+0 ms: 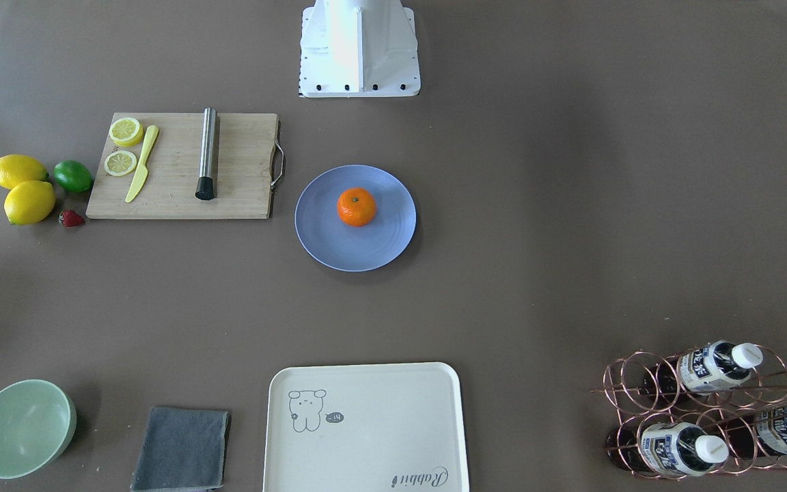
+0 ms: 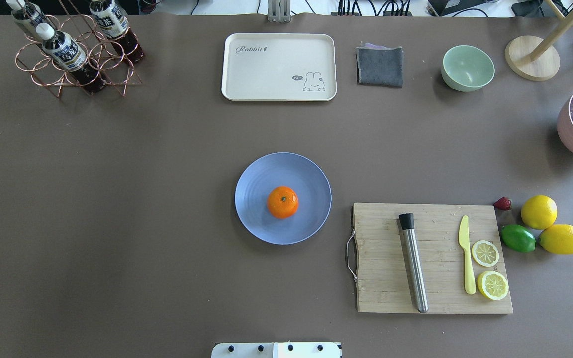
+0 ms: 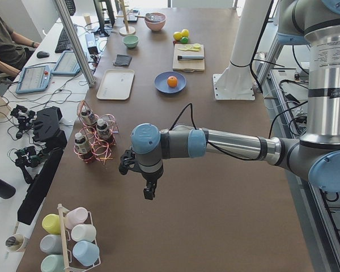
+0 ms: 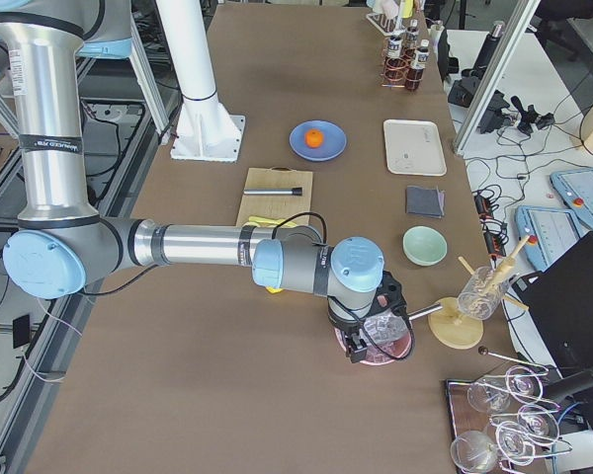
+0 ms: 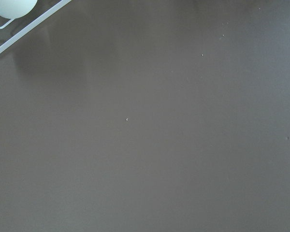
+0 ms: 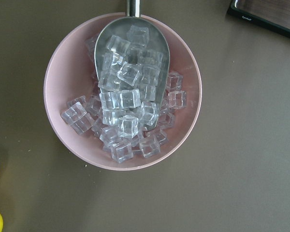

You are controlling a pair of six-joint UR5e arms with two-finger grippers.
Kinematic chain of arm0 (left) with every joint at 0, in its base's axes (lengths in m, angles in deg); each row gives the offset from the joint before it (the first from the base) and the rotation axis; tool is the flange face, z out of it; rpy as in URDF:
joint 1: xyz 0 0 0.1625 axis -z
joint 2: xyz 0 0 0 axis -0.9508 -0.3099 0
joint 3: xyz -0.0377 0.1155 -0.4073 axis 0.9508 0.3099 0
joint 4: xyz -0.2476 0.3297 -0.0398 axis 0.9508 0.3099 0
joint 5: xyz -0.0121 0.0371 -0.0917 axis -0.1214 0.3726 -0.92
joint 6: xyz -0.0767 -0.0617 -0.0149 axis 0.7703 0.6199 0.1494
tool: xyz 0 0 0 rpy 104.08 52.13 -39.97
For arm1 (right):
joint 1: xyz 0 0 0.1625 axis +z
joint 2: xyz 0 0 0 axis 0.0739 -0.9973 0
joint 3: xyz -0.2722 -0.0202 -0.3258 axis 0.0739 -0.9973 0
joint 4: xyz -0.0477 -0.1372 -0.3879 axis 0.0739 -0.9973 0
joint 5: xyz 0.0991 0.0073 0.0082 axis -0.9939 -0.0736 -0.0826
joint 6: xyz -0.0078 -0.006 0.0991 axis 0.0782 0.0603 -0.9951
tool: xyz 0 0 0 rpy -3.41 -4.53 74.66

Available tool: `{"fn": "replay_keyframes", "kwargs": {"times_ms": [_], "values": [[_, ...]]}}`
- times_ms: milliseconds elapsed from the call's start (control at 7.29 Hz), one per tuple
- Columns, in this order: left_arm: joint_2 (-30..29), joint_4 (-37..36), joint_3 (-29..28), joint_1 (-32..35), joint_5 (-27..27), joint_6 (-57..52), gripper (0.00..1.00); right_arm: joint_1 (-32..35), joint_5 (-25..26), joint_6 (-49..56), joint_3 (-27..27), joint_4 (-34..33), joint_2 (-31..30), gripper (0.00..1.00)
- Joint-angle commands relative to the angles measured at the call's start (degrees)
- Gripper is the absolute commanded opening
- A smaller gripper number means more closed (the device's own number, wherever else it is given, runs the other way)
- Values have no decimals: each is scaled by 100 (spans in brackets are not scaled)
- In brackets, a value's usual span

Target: Pick orange to plate

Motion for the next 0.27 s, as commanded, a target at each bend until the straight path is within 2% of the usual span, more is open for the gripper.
{"fn": "replay_keyframes", "kwargs": {"times_ms": [0, 137], "values": [[-4, 3, 2, 0, 0, -1, 98, 0, -1, 0, 8, 0, -1, 100], [-4, 3, -7, 0, 0, -1, 98, 0, -1, 0, 8, 0, -1, 100]]}}
